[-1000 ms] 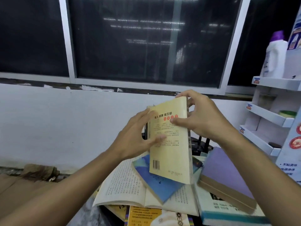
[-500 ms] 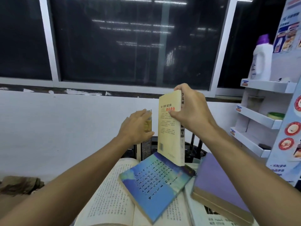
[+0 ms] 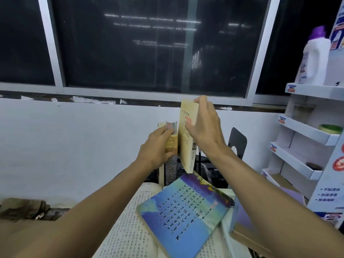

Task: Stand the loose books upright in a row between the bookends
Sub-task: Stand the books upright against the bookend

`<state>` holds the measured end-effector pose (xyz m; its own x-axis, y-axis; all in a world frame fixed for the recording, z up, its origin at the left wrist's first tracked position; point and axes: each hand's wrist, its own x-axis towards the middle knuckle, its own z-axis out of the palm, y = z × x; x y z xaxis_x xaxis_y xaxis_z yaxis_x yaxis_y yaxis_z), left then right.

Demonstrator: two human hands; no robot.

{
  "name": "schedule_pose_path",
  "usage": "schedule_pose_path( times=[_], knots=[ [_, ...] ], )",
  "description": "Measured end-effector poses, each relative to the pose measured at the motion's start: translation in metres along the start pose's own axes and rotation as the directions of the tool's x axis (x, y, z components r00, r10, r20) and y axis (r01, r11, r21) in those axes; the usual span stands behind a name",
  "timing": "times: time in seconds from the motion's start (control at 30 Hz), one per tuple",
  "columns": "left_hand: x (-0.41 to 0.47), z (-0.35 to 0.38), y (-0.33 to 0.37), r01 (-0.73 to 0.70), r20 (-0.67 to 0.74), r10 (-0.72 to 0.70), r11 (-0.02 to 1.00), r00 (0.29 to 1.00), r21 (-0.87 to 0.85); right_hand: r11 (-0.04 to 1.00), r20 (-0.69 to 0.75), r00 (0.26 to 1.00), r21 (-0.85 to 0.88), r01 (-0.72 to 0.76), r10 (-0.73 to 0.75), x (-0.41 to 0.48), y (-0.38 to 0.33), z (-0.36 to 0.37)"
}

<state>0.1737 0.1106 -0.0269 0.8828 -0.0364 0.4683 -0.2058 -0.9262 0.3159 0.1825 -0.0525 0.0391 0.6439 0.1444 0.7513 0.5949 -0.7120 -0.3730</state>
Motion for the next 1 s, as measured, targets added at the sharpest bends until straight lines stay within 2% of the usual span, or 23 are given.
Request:
schedule_pose_path(
  times=[0.2, 0.37, 0.67, 0.83, 1.0],
  knots=[
    [0.004, 0.003, -0.009, 0.012, -0.021, -0.014, 0.998, 1.000, -0.069, 0.992, -0.051, 0.997, 0.114, -0.057, 0.063, -0.012, 0.024, 0.034],
    [0.007, 0.006, -0.012, 0.004, -0.037, -0.007, 0.995, 0.999, -0.095, 0.993, -0.065, 0.996, 0.104, -0.060, 0.067, -0.018, 0.032, 0.049],
    [0.006, 0.008, -0.015, -0.007, -0.060, 0.000, 0.993, 0.998, -0.114, 0.996, 0.049, 0.997, 0.061, -0.069, 0.066, -0.033, 0.035, 0.066],
    [0.005, 0.007, -0.013, -0.002, -0.062, -0.005, 0.993, 0.998, -0.119, 0.994, 0.121, 0.986, -0.008, -0.112, 0.113, -0.037, 0.040, 0.067],
    [0.006, 0.007, -0.013, 0.011, -0.052, -0.017, 0.993, 0.999, -0.118, 0.992, 0.134, 0.983, -0.044, -0.122, 0.127, -0.037, 0.043, 0.064]
  ],
)
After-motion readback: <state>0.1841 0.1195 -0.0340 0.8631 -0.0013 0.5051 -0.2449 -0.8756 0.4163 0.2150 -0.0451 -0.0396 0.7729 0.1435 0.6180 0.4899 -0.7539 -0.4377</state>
